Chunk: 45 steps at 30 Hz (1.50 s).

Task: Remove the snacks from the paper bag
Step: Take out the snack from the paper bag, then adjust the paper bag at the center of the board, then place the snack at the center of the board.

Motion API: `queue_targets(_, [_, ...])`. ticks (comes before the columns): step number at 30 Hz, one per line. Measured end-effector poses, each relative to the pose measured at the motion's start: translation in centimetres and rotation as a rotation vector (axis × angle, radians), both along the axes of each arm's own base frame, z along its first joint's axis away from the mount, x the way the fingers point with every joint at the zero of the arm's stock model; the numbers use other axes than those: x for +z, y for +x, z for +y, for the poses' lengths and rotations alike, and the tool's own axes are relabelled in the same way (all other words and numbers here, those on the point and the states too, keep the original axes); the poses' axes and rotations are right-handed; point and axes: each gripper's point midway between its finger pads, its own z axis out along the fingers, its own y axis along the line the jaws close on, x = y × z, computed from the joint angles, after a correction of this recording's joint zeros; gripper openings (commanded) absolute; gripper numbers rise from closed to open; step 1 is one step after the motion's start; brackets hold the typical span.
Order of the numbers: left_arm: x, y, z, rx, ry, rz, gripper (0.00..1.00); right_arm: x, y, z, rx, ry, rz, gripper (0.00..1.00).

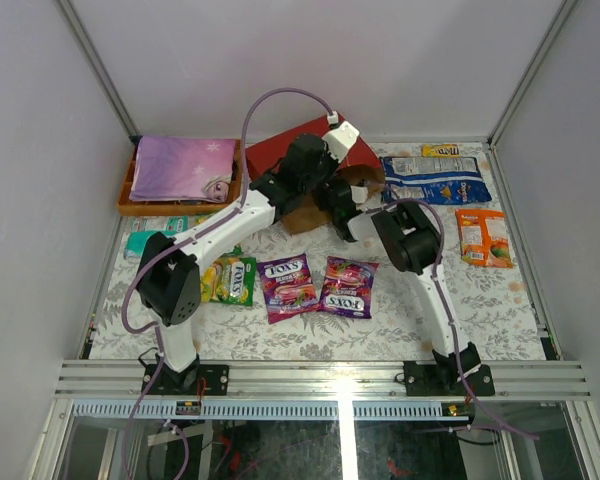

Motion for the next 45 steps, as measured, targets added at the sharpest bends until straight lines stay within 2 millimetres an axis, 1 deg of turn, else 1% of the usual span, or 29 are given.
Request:
queue_targets(2, [1.1,0.7,0.3,0.031,-0.008,-0.027,0.00,0.0,-2.2,-1.8,-0.006,-0.026,0.022,0.00])
queue_targets(4, [2.3,1.5,0.7,0.066,-0.021,-0.059,0.00,0.4,-4.3,-3.3,-0.011,-0.046,0.034,0.00])
queue_targets(6, [3.2,2.3,1.3,0.109,-0.032,-0.090,0.00,1.5,-6.5,-4.6,-0.009,-0.054,0.031,0.00])
queue_targets(8, [3.8,3.2,1.9,0.156,-0.036,-0.116,0.00,3.1,-8.7,-5.8,-0.002,-0.054,0.017,0.00])
queue_targets(11, [4.1,4.7,2.8,0.231,-0.021,-0.153,0.00,5.5,-11.2,-6.6,0.027,-0.043,-0.006,0.00])
queue_targets(14, [4.2,6.1,3.7,0.305,0.014,-0.187,0.00,8.6,-13.4,-6.8,0.078,-0.020,-0.043,0.00])
queue_targets(17, [4.8,7.7,4.8,0.380,0.053,-0.233,0.00,12.3,-14.7,-6.6,0.119,-0.006,-0.090,0.00])
queue_targets(19, [5.5,9.0,5.6,0.433,0.073,-0.274,0.00,15.5,-15.7,-6.4,0.143,-0.011,-0.127,0.00])
queue_targets(22, [6.3,11.0,6.8,0.501,0.095,-0.320,0.00,20.3,-17.9,-6.7,0.174,-0.030,-0.187,0.00])
queue_targets(24, [6.5,11.9,7.9,0.530,0.105,-0.331,0.00,23.0,-19.4,-7.2,0.186,-0.050,-0.224,0.00])
queue_targets(26, [6.6,12.6,9.2,0.557,0.106,-0.335,0.00,25.7,-21.2,-8.4,0.186,-0.096,-0.267,0.00])
queue_targets(27, [7.0,12.9,9.9,0.570,0.102,-0.339,0.00,26.6,-21.9,-9.2,0.180,-0.126,-0.287,0.00])
queue_targets(29, [8.1,13.5,11.2,0.593,0.081,-0.353,0.00,27.8,-23.4,-10.6,0.170,-0.198,-0.316,0.00])
queue_targets(30, [9.1,13.6,11.3,0.594,0.057,-0.365,0.00,28.0,-24.2,-11.5,0.166,-0.249,-0.329,0.00])
queue_targets(31, [9.5,13.9,12.0,0.602,0.045,-0.371,0.00,28.0,-25.3,-12.5,0.166,-0.311,-0.338,0.00])
queue_targets(32, [10.4,14.2,12.7,0.606,0.023,-0.383,0.00,27.9,-26.0,-13.2,0.166,-0.356,-0.342,0.00])
queue_targets(34, [12.3,14.7,13.7,0.606,-0.017,-0.409,0.00,27.0,-27.6,-14.6,0.178,-0.449,-0.338,0.00])
queue_targets(36, [14.5,15.3,14.9,0.603,-0.055,-0.444,0.00,25.3,-29.0,-15.8,0.200,-0.549,-0.307,0.00])
queue_targets(38, [16.5,16.2,16.1,0.610,-0.094,-0.491,0.00,23.4,-29.9,-16.6,0.224,-0.622,-0.263,0.00])
queue_targets(40, [18.0,17.2,17.5,0.624,-0.136,-0.542,0.00,20.5,-30.7,-17.3,0.260,-0.694,-0.185,0.00])
queue_targets(42, [17.9,18.2,18.7,0.627,-0.166,-0.565,0.00,17.6,-31.5,-17.9,0.296,-0.747,-0.097,0.00])
queue_targets(43, [17.4,18.9,19.3,0.627,-0.178,-0.566,0.00,16.0,-31.9,-18.3,0.312,-0.771,-0.051,0.00])
queue_targets(45, [16.0,20.1,19.8,0.624,-0.197,-0.556,0.00,13.6,-32.7,-18.9,0.332,-0.804,0.014,0.00])
